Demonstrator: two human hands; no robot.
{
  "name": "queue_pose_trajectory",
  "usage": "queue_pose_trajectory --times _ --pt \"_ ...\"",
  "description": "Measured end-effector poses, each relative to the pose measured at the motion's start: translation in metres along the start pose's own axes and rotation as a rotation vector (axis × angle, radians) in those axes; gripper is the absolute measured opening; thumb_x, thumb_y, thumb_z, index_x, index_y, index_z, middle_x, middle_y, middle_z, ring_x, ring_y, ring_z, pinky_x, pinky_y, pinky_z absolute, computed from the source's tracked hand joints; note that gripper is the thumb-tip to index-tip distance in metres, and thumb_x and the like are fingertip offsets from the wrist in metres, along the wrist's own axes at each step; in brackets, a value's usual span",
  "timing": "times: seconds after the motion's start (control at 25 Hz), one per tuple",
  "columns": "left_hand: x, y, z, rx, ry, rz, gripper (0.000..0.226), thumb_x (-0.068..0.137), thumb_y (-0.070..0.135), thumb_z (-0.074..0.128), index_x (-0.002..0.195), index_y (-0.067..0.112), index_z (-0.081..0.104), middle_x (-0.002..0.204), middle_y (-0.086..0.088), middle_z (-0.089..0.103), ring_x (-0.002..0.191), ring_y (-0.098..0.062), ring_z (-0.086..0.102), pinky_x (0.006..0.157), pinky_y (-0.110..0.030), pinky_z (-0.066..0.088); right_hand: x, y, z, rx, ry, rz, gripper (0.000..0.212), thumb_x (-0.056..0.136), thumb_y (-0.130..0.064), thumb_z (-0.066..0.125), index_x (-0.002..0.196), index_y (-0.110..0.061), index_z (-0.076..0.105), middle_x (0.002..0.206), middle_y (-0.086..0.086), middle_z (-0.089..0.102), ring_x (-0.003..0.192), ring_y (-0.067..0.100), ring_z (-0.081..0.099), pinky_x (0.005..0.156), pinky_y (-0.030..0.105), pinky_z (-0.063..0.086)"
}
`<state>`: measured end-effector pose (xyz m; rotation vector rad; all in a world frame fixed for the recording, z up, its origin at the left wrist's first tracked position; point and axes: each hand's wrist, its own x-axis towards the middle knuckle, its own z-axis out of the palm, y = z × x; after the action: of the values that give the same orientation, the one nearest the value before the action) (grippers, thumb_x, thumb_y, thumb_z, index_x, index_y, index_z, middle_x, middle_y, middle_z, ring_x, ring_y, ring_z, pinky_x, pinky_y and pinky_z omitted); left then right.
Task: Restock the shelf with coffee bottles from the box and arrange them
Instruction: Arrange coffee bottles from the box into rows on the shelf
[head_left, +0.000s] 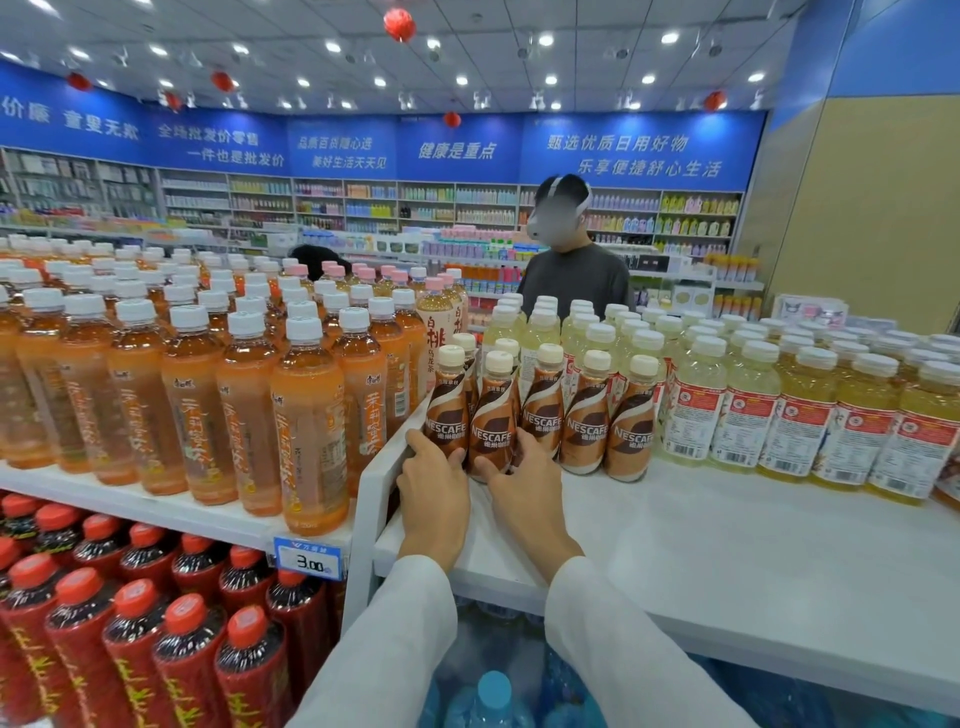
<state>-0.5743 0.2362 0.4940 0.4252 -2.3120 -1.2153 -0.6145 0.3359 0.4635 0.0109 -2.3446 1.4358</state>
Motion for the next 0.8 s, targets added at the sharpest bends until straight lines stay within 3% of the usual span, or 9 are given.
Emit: queue_pose_trajectory --times 0.48,0.8 --pt "-0.001 -0.002 0.0 -0.034 0.002 0.019 0.053 0.096 0.032 0.064 0.138 0.013 0.037 0.14 -0.013 0.058 0.127 -0.033 0.058 0.101 -0.042 0.05 -0.003 -0.004 -0.002 -0.013 -0.024 -0.032 0.074 0.084 -0.042 0.074 0.148 -0.022 0.043 0.14 -0.004 0.056 0.13 0.018 0.052 0.109 0.044 0.047" --pt "-0.025 -0.017 -0.022 0.027 -0.038 0.042 0.058 0.097 0.038 0.06 0.146 0.013 0.042 0.146 -0.009 0.054 0.134 -0.031 0.052 0.109 -0.042 0.042 -0.036 -0.004 -0.038 -0.058 -0.09 0.002 0.066 0.091 -0.037 0.069 0.148 -0.016 0.044 0.148 0.0 0.051 0.13 0.021 0.052 0.11 0.04 0.044"
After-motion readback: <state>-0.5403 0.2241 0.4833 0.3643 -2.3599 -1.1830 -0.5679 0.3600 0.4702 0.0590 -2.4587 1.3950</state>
